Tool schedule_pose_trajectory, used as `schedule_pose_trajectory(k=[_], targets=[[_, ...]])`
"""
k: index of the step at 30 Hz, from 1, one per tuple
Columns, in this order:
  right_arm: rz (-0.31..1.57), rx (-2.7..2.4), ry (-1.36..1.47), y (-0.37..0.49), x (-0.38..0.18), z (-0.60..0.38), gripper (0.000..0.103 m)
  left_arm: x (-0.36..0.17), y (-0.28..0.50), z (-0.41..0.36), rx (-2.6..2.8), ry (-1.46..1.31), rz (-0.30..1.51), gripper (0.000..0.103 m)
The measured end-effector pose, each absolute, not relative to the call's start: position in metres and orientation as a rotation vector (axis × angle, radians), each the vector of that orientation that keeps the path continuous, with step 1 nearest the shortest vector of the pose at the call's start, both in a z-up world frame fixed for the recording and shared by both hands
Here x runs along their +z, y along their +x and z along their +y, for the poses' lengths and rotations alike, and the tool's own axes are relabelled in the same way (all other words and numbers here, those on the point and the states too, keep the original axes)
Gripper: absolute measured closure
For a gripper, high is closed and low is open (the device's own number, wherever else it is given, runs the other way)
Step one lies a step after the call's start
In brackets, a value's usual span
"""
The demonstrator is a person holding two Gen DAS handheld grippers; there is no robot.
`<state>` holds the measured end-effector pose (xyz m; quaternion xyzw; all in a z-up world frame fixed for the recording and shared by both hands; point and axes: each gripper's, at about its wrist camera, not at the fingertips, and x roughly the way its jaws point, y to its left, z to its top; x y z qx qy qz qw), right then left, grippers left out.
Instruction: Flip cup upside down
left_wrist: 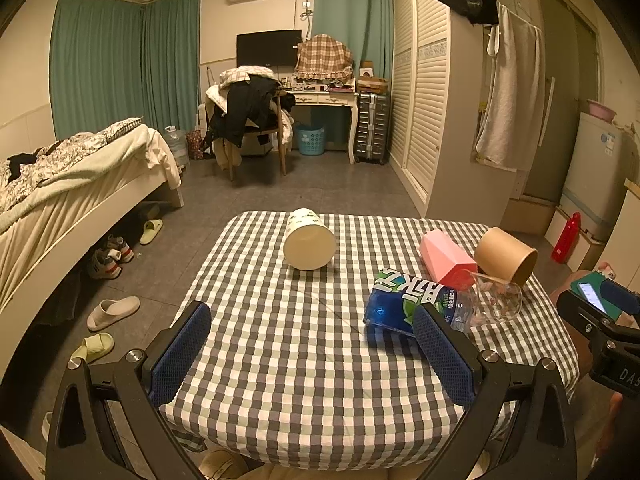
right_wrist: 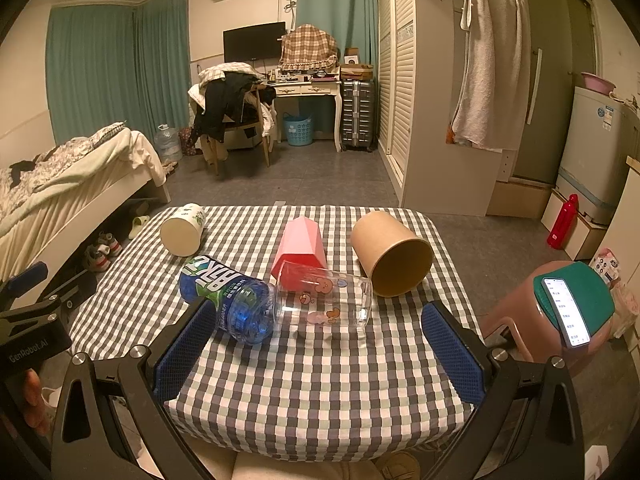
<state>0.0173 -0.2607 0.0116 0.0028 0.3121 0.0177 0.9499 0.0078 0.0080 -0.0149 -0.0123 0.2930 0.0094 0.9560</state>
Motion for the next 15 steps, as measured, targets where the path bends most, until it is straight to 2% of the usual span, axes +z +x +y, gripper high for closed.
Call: schedule_pose_trajectory(k=[15], targets=[[0.636,0.039,0.003,0.0179,0.0138,-0.2588,0.0,-0.0147,0.0072,0.0087,0.021,-0.026,0.595,0.0]])
